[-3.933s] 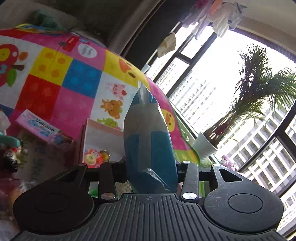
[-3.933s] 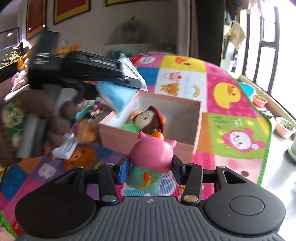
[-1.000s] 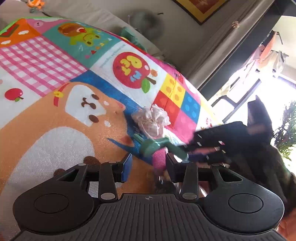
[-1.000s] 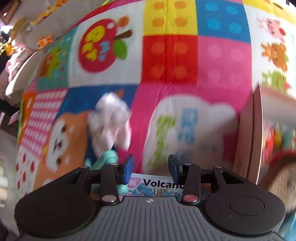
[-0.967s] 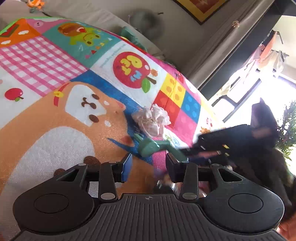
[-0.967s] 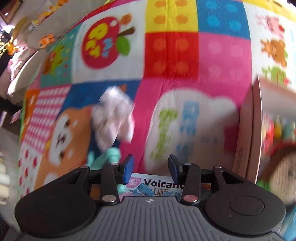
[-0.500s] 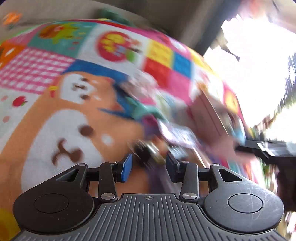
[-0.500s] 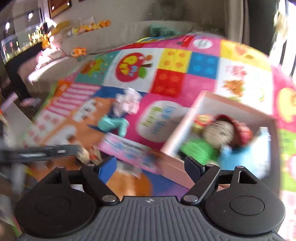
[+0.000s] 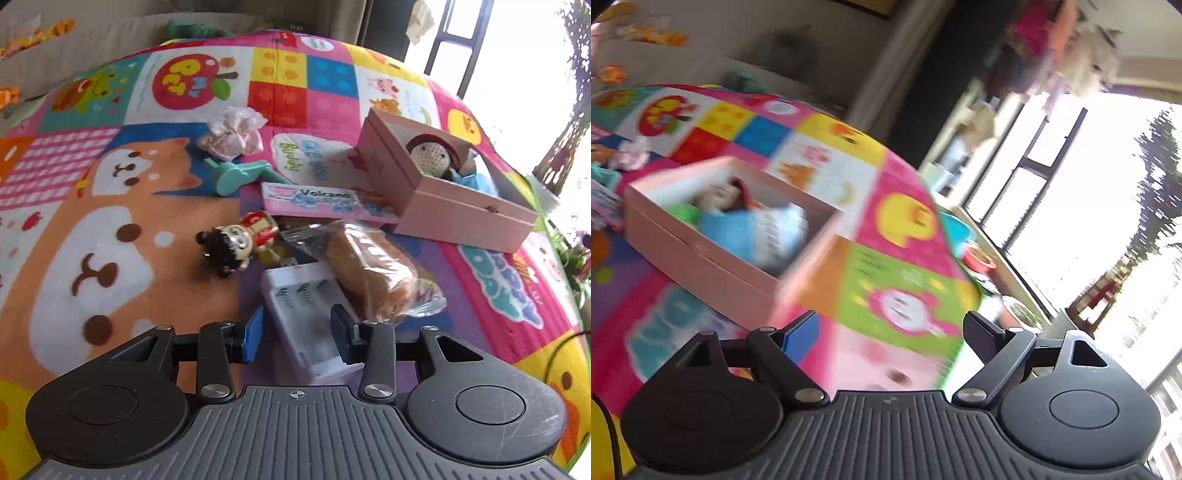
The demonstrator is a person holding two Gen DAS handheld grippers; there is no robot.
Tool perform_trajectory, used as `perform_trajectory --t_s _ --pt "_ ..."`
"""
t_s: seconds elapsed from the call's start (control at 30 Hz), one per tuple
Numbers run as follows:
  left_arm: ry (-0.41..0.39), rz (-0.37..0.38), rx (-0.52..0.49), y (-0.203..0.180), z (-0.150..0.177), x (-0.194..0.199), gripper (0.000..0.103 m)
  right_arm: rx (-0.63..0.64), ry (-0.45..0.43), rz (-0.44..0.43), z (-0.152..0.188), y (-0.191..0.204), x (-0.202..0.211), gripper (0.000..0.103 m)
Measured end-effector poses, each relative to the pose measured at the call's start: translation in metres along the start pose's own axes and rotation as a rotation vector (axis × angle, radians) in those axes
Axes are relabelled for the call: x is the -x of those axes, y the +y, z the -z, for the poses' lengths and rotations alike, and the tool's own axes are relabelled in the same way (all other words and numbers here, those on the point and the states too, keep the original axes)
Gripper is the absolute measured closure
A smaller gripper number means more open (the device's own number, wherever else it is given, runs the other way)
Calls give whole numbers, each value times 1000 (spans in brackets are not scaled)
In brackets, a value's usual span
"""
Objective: Organize objects
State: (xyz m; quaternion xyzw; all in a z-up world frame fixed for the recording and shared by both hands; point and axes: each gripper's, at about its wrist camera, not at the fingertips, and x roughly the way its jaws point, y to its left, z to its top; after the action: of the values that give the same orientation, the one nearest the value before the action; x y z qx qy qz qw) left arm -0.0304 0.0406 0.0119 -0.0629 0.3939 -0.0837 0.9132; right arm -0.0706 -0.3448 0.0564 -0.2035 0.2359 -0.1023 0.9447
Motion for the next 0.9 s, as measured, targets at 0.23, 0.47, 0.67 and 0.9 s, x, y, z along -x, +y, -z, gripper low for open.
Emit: perform_trajectory --t_s 0.23,0.47,0.67,0.9 --pt "-44 -20 16 -6 14 8 59 -321 -40 -165 21 -76 54 5" --pt "-64 -103 25 18 19 20 57 -285 17 -566 10 37 56 0" --pt "-82 -146 48 45 9 20 60 -91 -6 -579 -3 124 63 0" --pt "-77 111 -59 21 19 41 59 -67 7 -692 -33 143 46 0"
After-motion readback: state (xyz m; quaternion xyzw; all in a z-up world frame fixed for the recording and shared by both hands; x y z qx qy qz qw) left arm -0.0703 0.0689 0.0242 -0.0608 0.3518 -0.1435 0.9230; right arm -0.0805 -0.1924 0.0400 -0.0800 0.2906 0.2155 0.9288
